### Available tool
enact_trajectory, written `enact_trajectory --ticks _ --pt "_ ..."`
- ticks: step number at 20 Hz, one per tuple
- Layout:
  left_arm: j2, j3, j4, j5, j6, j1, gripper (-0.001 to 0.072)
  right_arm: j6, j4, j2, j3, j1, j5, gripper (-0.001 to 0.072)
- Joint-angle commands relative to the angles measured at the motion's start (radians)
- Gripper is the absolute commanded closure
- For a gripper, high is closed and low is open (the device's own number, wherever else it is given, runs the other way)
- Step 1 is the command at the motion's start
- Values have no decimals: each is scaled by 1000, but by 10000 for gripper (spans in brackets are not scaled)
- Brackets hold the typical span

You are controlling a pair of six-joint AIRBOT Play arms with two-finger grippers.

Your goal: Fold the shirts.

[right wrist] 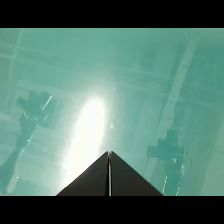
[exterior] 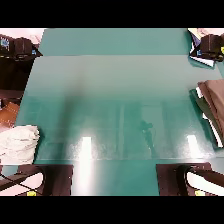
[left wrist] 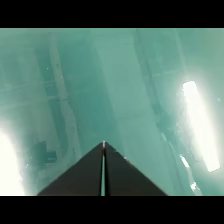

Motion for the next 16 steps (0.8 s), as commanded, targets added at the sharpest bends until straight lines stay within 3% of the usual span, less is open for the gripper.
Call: enact_trajectory --ticks 1,11,15,16 --pt "0 1 0 0 0 0 683 0 1 0 1 2 0 695" --pt "0 1 0 0 0 0 683 0 2 0 1 2 0 694" --pt "1 1 6 64 7 0 684 0 2 0 1 2 0 694" --pt "3 1 18 26 -2 0 684 0 2 0 1 2 0 695"
